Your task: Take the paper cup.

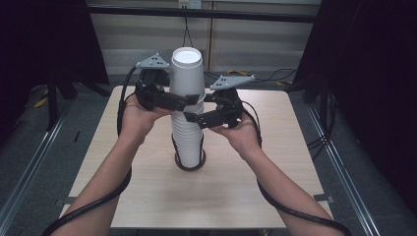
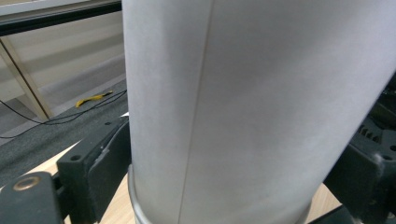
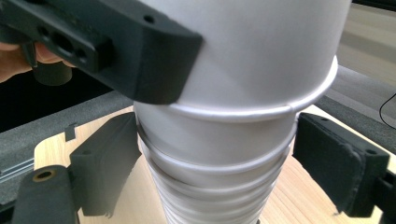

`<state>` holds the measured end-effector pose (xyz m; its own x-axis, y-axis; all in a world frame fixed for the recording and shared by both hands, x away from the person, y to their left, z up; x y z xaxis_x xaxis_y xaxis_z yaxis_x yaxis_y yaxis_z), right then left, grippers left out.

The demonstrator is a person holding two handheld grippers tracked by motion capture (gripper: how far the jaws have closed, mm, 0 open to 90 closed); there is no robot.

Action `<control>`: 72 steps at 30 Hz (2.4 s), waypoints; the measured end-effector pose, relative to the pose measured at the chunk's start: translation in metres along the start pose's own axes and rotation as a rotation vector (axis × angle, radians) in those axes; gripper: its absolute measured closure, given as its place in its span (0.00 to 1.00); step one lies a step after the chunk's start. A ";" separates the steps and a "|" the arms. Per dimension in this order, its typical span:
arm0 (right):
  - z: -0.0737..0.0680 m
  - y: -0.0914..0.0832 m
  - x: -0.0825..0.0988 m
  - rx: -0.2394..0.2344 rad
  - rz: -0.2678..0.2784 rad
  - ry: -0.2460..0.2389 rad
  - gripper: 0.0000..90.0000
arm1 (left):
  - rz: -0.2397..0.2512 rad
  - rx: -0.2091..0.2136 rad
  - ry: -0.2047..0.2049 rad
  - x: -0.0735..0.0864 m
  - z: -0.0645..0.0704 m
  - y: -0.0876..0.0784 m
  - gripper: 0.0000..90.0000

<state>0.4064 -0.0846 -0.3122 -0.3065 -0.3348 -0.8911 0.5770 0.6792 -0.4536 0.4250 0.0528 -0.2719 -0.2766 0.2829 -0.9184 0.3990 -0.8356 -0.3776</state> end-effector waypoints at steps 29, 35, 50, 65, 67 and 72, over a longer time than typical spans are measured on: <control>0.000 0.000 0.001 0.003 0.008 -0.003 0.16 | 0.044 -0.011 0.016 -0.030 0.002 -0.023 0.12; 0.000 0.000 0.002 0.001 0.009 -0.003 0.16 | 0.058 -0.013 0.017 -0.034 0.002 -0.026 0.13; 0.000 0.000 0.003 0.000 0.013 0.005 0.16 | 0.087 -0.016 0.015 -0.045 0.003 -0.033 0.13; 0.000 -0.001 0.004 0.000 0.005 -0.002 0.16 | 0.103 -0.010 0.029 -0.053 0.005 -0.040 0.13; 0.000 -0.001 0.004 0.000 0.005 -0.003 0.16 | 0.108 -0.010 0.026 -0.054 0.006 -0.041 0.13; 0.000 -0.001 0.005 0.002 0.003 -0.007 0.16 | 0.111 -0.009 0.032 -0.056 0.008 -0.044 0.13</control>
<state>0.4046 -0.0865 -0.3161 -0.2992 -0.3375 -0.8925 0.5794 0.6789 -0.4510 0.4164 0.0700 -0.2032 -0.2021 0.2042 -0.9578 0.4335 -0.8583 -0.2744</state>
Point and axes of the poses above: each handheld gripper's, and its own axes: y roughly forward along the jaws, x roughly out of its underside, z roughly to its right, the point moved 5 cm from there along y, roughly forward along the jaws, and after that the axes turned 5 degrees about x, right-handed, at the moved point
